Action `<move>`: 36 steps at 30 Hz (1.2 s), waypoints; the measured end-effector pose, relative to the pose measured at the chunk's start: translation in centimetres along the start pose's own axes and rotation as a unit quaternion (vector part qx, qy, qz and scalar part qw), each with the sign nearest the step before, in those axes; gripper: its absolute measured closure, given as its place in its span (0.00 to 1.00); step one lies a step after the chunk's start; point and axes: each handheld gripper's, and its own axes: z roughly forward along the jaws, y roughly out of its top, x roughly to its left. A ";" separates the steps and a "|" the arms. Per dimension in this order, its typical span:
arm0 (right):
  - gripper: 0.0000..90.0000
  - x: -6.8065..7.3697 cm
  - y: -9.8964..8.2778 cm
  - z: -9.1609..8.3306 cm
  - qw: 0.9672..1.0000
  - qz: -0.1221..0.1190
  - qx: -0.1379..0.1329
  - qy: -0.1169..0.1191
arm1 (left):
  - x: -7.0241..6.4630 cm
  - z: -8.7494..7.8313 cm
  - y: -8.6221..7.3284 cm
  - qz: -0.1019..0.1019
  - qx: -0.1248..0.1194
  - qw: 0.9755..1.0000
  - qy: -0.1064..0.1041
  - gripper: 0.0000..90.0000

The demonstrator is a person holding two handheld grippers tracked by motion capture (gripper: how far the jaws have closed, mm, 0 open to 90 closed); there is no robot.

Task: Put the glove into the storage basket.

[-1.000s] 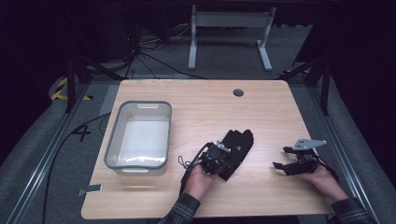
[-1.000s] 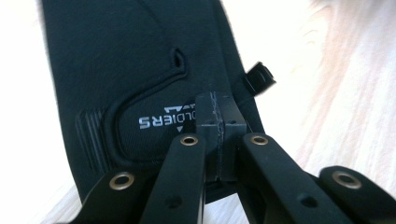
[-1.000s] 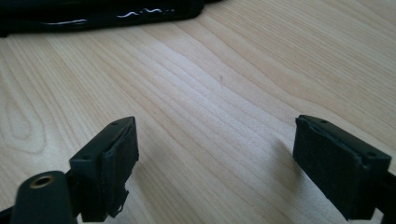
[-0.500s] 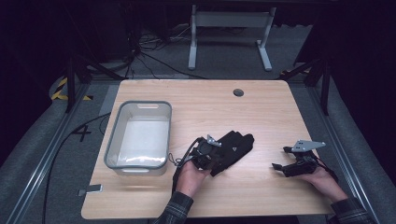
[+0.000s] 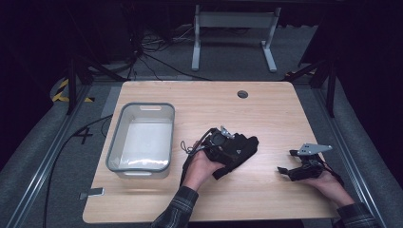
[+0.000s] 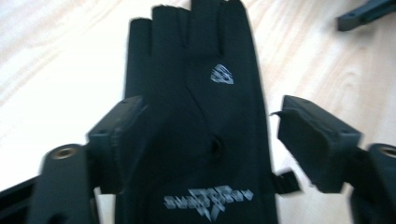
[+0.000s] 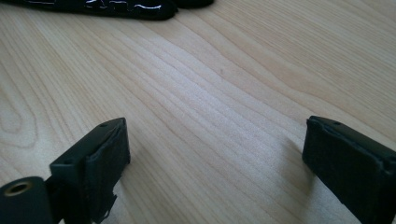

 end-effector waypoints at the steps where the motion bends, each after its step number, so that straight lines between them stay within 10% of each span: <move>1: 0.09 0.0 0.0 0.0 1.000 0.000 0.000 0.000 | 0.1 0.2 0.1 0.000 -0.001 1.000 -0.001 0.19; 27: 0.09 0.0 0.0 0.0 1.000 -0.001 0.002 0.002 | 1.2 4.1 -0.3 0.023 0.044 0.999 0.004 0.19; 36: 0.09 0.0 0.0 0.0 1.000 -0.001 0.002 0.002 | 1.2 3.5 -0.3 0.022 0.043 0.999 -0.025 0.63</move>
